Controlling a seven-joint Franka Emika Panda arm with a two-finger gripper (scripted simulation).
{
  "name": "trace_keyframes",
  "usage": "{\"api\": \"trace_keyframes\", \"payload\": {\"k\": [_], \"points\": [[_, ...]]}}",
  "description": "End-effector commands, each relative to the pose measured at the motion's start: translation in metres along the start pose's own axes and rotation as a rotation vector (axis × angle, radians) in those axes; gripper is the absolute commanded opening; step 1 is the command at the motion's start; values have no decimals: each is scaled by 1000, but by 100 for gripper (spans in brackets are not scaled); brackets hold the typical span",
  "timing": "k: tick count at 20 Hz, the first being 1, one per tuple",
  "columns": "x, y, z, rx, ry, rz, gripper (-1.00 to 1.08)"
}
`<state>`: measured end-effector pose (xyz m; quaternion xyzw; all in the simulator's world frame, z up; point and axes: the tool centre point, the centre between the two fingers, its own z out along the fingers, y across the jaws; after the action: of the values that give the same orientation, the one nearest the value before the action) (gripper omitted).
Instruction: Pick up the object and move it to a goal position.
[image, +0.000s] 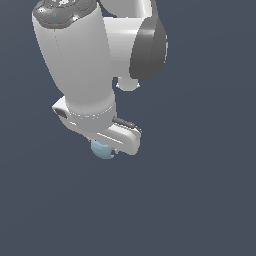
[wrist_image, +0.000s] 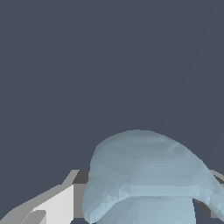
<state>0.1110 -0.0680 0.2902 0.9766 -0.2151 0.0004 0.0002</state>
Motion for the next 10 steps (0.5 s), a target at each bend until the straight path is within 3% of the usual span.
{"api": "trace_keyframes", "payload": {"k": [1, 10], "points": [[5, 0, -6, 0, 0, 0, -100], [12, 1, -16, 0, 0, 0, -100]]}}
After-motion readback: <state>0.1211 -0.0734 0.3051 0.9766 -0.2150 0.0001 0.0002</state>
